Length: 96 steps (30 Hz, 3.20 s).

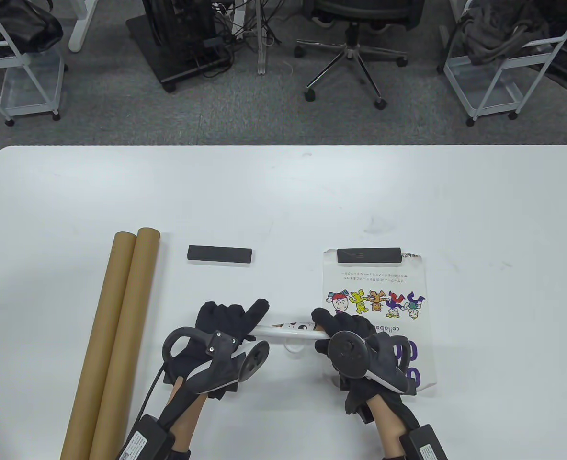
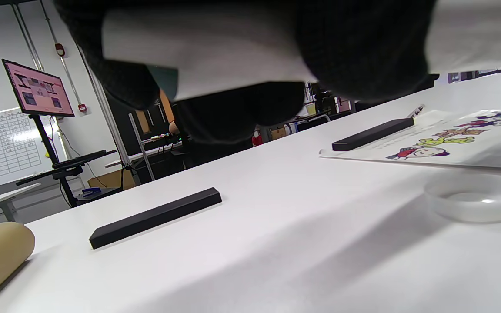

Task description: Roll up posters and store in mailing tubes

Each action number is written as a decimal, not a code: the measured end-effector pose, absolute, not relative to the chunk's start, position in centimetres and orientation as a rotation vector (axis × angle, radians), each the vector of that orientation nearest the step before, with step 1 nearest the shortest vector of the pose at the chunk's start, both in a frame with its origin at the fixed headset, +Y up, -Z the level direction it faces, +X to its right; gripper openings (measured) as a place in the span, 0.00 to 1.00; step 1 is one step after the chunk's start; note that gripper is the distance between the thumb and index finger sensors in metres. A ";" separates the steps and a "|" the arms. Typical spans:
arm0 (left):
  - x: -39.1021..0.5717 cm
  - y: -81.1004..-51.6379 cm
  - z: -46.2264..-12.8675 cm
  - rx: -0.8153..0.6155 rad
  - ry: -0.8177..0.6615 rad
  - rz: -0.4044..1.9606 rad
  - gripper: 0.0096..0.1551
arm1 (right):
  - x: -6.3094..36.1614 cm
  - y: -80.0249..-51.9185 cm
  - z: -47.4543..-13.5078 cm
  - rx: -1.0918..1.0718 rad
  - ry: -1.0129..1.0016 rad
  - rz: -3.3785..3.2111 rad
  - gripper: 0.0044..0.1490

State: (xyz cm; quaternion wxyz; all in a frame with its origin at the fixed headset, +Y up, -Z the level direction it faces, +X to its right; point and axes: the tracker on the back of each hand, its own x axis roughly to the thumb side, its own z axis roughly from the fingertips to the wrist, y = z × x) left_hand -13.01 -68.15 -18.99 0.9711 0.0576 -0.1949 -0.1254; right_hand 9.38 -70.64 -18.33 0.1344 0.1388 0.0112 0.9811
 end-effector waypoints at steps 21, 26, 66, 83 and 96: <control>-12.8 -68.4 -18.9 0.104 -0.389 -0.233 0.28 | 8.7 -70.4 -18.1 0.397 0.024 2.927 0.31; -12.1 -68.2 -18.7 0.133 -0.391 -0.304 0.30 | 8.7 -70.4 -18.1 0.375 0.044 2.920 0.32; -12.3 -68.5 -18.6 0.203 -0.416 -0.267 0.36 | 9.6 -70.1 -18.1 0.353 -0.005 2.904 0.34; -12.5 -69.2 -19.2 0.080 -0.365 -0.225 0.36 | 10.2 -70.4 -18.5 0.376 0.080 2.829 0.32; -21.1 -64.4 -22.3 -0.059 -0.072 -0.119 0.45 | 12.2 -70.8 -19.5 0.307 0.101 2.760 0.32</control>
